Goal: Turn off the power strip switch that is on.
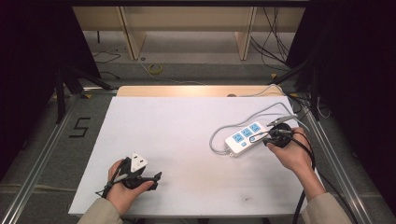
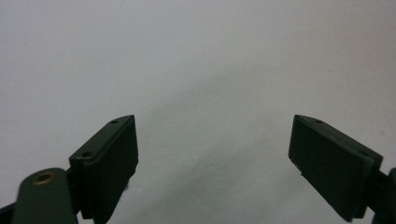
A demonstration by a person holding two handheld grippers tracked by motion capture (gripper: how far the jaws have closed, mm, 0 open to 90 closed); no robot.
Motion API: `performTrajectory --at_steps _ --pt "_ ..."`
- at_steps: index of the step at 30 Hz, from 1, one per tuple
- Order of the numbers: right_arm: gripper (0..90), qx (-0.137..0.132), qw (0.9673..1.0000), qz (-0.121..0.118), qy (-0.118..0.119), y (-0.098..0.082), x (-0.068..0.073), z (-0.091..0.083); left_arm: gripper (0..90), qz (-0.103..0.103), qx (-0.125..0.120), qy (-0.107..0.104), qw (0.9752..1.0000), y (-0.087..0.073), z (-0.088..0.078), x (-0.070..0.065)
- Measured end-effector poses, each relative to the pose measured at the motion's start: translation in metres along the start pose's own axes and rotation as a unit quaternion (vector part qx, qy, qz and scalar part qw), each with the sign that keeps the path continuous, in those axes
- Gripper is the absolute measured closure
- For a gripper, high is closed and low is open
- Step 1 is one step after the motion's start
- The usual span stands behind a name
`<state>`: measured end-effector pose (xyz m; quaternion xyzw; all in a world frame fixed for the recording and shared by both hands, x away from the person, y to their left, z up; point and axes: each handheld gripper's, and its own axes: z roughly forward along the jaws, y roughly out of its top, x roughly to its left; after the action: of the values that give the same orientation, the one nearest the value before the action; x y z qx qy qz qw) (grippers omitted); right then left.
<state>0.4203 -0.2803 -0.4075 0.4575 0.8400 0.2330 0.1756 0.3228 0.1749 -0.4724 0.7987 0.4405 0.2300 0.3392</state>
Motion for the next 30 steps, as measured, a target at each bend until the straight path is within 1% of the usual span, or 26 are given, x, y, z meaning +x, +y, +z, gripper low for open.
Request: performTrajectory --at_steps 1,5,8,15,30 --pt "90.0 0.001 1.0 0.003 -0.001 0.001 -0.001 0.0 15.5 0.0 0.0 -0.001 1.0 0.0 0.0 0.0" --pt "90.0 0.003 1.0 0.003 -0.005 0.005 -0.005 0.0 15.6 0.001 -0.001 0.0 1.0 0.0 0.0 0.0" --pt "90.0 0.006 0.9999 0.009 -0.007 0.007 -0.009 0.0 15.5 0.0 0.0 0.0 1.0 0.0 0.0 0.0" --pt "90.0 0.014 0.9998 0.013 -0.009 0.011 -0.015 0.003 15.5 0.0 0.0 0.0 1.0 0.0 0.0 0.0" --pt "90.0 0.033 0.9989 0.028 -0.014 0.02 -0.032 0.015 15.5 0.001 0.0 -0.001 1.0 0.0 0.0 0.0"
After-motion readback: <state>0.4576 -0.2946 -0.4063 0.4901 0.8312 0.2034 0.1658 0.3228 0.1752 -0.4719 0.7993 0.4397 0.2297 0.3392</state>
